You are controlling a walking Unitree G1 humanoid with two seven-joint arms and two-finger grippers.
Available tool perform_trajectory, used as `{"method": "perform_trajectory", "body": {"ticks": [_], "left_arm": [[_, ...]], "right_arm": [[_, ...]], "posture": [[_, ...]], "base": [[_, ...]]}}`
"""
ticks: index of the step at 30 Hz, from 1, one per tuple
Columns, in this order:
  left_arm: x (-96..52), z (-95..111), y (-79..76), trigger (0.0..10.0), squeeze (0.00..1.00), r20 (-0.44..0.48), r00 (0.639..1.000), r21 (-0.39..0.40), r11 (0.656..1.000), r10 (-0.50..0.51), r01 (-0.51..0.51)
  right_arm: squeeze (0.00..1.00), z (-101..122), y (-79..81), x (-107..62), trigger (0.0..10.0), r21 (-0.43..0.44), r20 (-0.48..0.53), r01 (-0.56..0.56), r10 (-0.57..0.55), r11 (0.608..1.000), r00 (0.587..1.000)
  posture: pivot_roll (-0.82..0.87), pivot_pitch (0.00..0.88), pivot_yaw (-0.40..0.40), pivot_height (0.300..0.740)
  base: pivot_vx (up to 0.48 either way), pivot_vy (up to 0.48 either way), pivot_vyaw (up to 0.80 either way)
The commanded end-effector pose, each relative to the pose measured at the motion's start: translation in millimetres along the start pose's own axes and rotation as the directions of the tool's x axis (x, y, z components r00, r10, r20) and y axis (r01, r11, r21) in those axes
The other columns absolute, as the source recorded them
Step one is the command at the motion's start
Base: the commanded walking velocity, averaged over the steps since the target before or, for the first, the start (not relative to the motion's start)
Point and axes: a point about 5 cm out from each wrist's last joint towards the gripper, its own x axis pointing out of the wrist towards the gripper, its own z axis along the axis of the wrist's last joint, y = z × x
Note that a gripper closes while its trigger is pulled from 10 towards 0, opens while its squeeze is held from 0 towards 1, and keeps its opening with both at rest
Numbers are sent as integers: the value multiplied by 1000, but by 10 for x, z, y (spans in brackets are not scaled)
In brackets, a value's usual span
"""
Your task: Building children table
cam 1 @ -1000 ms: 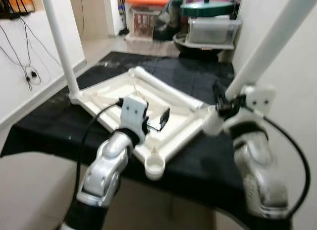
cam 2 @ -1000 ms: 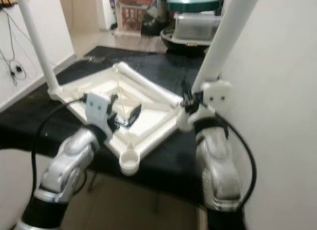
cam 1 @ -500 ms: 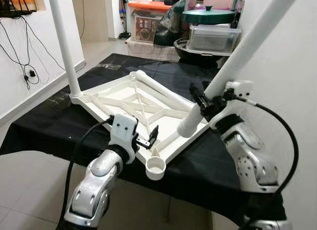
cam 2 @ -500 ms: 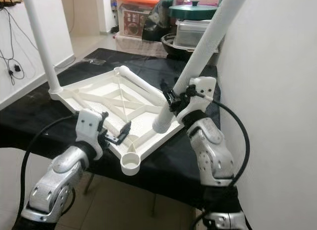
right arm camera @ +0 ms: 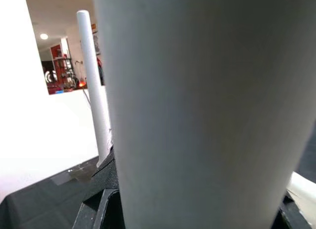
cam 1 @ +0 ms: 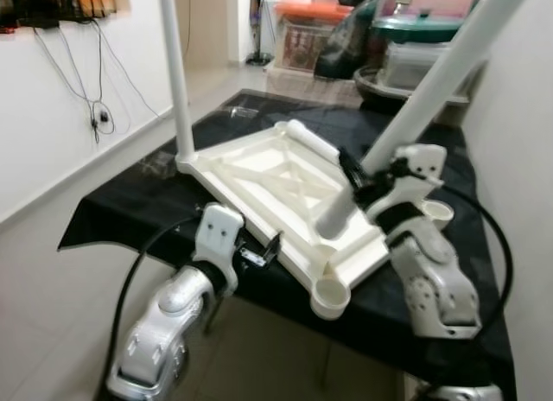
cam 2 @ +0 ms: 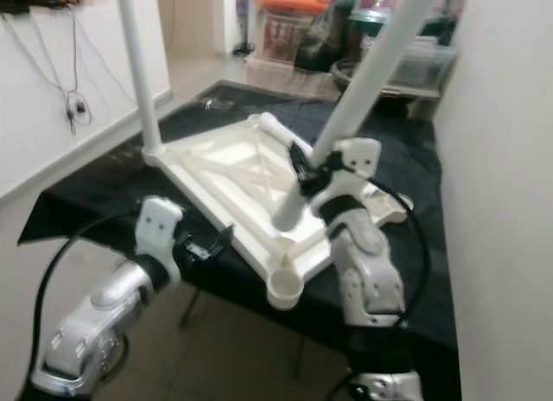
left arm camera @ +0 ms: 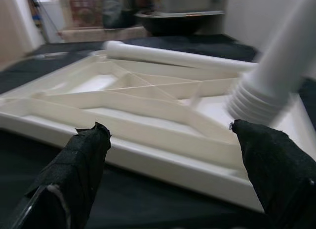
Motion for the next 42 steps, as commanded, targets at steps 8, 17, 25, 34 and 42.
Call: {"method": "perform_trajectory", "body": {"ticks": [8,17,25,34,42], "left_arm": [[12,21,-80,10000,0,1,1000,-18,1000,-23,23],[6,31,-34,10000,0,3,1000,21,1000,2,-2],[-12,20,-25,10000,0,-7,1000,-23,1000,19,-19],[-48,17,-45,10000,0,-15,1000,-28,1000,9,-10],[-136,34,-208,10000,0,-12,996,-93,991,-93,91]], "right_arm": [[0,97,-115,-35,10000,-37,28,43,-42,998,999],[0,153,-173,-20,10000,-59,40,65,-63,996,997],[0,173,-178,-24,10000,-67,42,67,-64,996,997],[0,159,-193,-46,10000,67,0,-77,77,995,997],[0,176,-324,9,10000,181,-23,-223,230,958,973]], "posture": [[134,0,-74,740],[132,13,-74,740],[131,25,-77,740],[132,48,-77,740],[136,79,-74,740]], "base": [[0,0,0],[123,-222,0],[117,-108,0],[0,0,0],[0,0,0]]}}
